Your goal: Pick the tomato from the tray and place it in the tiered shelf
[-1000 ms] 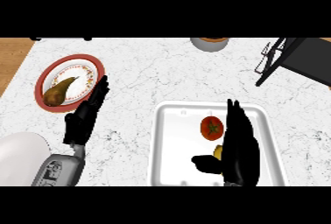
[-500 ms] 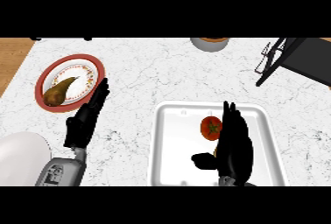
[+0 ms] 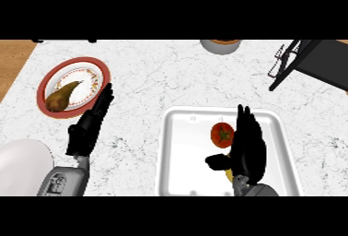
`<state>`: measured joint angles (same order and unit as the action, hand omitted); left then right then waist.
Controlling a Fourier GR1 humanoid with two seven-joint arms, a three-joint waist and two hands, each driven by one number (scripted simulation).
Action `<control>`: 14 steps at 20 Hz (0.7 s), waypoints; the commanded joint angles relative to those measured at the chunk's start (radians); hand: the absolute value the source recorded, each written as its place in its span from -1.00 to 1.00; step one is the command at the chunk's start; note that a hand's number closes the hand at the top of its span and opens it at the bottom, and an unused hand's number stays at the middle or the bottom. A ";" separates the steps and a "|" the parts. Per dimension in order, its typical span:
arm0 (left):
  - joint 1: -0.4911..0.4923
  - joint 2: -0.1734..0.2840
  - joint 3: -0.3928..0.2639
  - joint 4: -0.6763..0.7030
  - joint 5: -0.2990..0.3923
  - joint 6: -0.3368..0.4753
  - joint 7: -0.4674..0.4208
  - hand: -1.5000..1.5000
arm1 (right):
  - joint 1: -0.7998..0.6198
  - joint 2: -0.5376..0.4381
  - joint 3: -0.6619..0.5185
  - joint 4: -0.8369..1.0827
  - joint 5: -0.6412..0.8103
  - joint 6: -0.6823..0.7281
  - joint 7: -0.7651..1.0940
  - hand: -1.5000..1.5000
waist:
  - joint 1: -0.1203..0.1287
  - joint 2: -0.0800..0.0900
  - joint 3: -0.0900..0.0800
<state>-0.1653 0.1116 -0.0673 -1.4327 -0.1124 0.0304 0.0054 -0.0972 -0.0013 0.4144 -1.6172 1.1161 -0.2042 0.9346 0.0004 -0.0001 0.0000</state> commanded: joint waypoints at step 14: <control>-0.039 -0.046 0.015 -0.022 -0.043 -0.007 0.060 0.00 | -0.022 -0.021 -0.068 0.153 -0.107 -0.037 -0.144 1.00 | -0.001 0.000 0.000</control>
<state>-0.1888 0.0895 -0.0383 -1.4351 -0.1333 0.0027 0.0292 -0.1265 -0.0057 0.3887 -1.4858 1.0527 -0.2599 0.8579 0.0000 -0.0002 -0.0001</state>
